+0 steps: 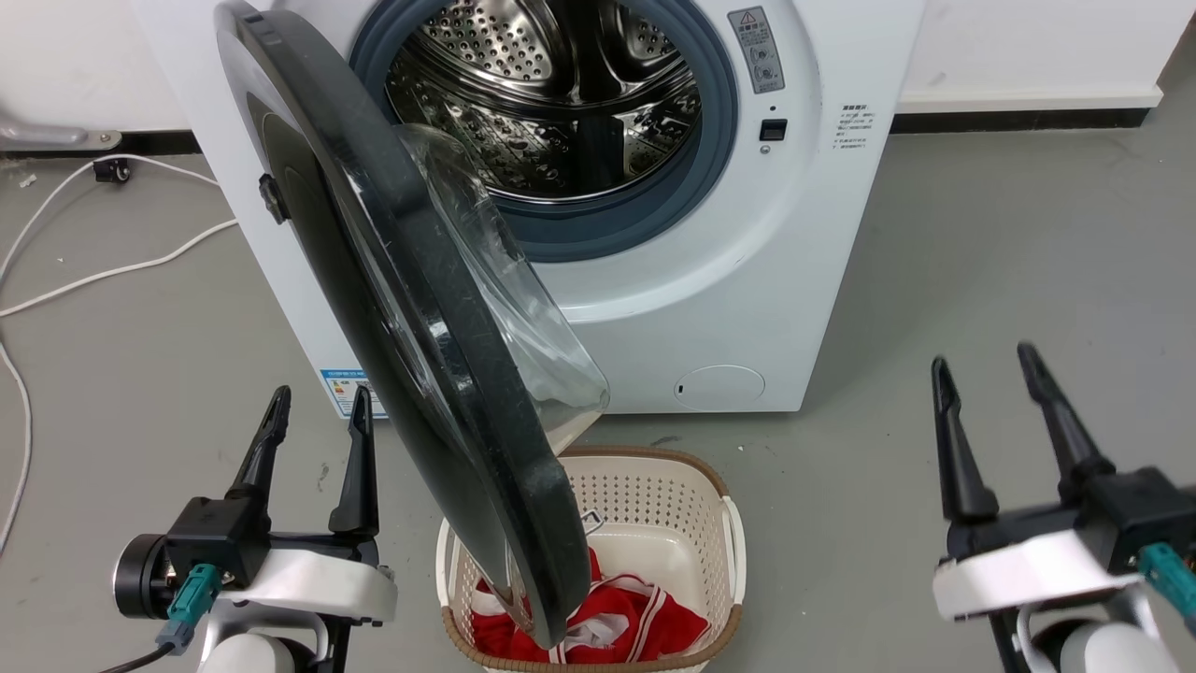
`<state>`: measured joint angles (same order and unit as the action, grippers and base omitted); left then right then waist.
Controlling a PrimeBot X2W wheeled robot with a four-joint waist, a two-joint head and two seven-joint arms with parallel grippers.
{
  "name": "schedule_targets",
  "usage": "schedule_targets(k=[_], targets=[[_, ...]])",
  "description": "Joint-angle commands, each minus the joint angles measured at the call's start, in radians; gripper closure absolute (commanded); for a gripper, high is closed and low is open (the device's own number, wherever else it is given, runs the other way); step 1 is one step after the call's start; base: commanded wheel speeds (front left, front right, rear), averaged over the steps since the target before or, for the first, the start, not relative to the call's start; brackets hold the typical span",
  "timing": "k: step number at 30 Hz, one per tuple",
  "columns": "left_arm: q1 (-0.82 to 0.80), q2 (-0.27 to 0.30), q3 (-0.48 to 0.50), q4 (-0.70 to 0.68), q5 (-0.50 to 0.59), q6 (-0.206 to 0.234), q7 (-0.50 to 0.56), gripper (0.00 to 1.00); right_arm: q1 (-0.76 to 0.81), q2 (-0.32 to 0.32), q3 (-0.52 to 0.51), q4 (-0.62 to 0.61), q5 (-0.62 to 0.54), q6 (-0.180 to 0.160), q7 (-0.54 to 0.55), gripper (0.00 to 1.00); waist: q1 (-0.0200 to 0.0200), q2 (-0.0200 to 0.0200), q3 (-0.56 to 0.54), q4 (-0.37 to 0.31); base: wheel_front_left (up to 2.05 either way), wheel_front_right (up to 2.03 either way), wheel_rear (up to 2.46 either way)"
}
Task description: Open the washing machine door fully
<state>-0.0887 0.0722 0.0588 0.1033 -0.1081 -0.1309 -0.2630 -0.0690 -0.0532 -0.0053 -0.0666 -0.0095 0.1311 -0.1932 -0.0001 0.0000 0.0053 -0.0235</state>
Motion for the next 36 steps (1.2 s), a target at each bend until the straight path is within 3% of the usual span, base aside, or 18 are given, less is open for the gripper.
schedule_targets(k=[1, 8, 24, 25, 36], targets=[[-0.007, 0.002, -0.002, -0.003, 0.008, 0.000, -0.002, 0.00, 0.036, 0.004, 0.003, -0.003, -0.002, -0.001, 0.009, 0.00, 0.0001, 0.0000, 0.001, 0.001, 0.00, 0.00, 0.00], [-0.007, 0.007, 0.000, -0.004, 0.007, 0.000, -0.002, 0.00, 0.073, 0.004, 0.002, 0.062, 0.060, -0.001, 0.000, 0.00, 0.0001, 0.0000, 0.007, -0.003, 0.00, 0.00, 0.00], [-0.001, 0.003, 0.001, 0.002, 0.003, 0.000, -0.002, 0.00, 0.034, 0.005, 0.003, 0.110, 0.079, -0.001, -0.023, 0.00, 0.0001, 0.0000, 0.013, -0.006, 0.00, 0.00, 0.00], [0.000, 0.007, -0.006, 0.010, -0.005, 0.000, -0.002, 1.00, 0.031, 0.005, 0.005, 0.111, 0.078, -0.001, -0.025, 0.00, 0.0001, 0.0000, 0.013, -0.006, 0.00, 0.00, 0.00], [-0.025, -0.002, 0.023, -0.069, -0.016, 0.000, -0.002, 1.00, 0.030, 0.005, 0.006, 0.112, 0.089, -0.001, -0.023, 0.00, 0.0001, 0.0000, 0.017, -0.005, 0.00, 0.00, 0.00]])
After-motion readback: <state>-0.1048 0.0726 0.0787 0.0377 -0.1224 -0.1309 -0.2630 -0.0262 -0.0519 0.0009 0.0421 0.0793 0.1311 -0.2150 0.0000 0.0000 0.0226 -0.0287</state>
